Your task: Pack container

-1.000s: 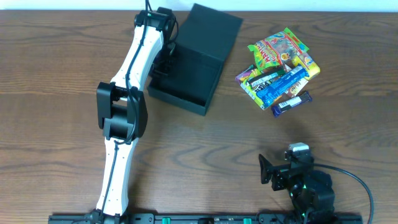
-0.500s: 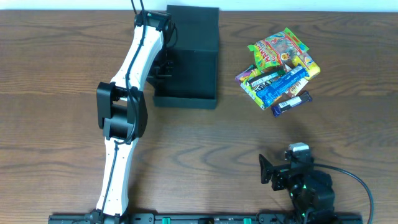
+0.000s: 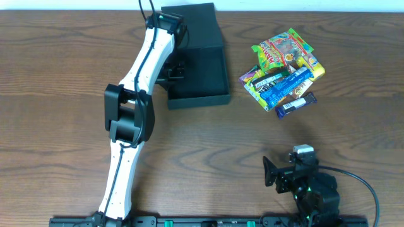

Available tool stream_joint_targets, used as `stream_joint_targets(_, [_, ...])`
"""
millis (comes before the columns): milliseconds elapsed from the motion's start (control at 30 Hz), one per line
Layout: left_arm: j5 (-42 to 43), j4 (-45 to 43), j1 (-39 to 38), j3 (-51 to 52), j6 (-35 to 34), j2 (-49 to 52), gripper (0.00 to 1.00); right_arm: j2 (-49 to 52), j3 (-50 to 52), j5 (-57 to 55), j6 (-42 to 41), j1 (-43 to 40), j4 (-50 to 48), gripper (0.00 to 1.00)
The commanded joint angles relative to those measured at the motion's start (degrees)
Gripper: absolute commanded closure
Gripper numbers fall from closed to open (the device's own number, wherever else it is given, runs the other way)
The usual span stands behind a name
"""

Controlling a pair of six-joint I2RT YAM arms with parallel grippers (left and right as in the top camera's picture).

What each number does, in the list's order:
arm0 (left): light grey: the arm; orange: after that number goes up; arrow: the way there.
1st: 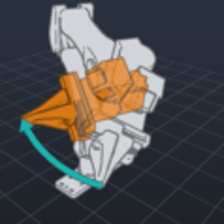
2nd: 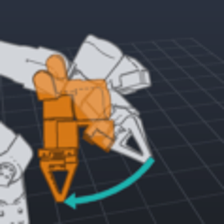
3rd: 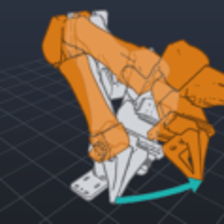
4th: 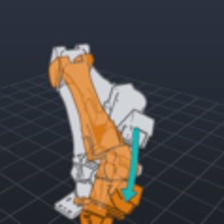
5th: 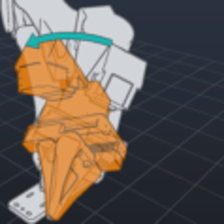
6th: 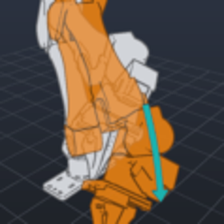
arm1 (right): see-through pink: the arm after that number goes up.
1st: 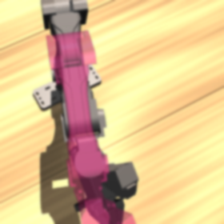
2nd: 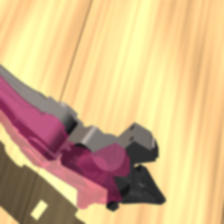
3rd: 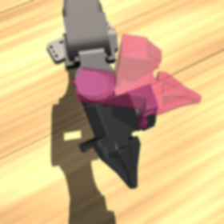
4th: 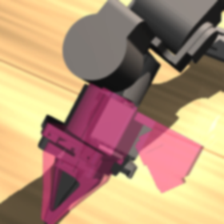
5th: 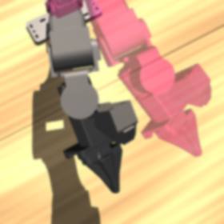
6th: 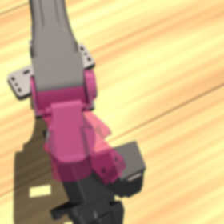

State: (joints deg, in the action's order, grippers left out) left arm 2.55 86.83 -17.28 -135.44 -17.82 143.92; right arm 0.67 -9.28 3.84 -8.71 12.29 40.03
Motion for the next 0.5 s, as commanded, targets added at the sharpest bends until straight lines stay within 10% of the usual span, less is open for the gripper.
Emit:
stream_joint_targets(0, [-2.51, 0.15, 0.22, -0.04, 0.26, 0.20, 0.94, -0.33, 0.09, -0.61, -0.44, 0.52, 0.13, 0.01])
stream_joint_targets(467, [-3.15, 0.17, 0.20, -0.04, 9.20, 0.20, 0.94, -0.33, 0.09, -0.61, -0.44, 0.52, 0.13, 0.01])
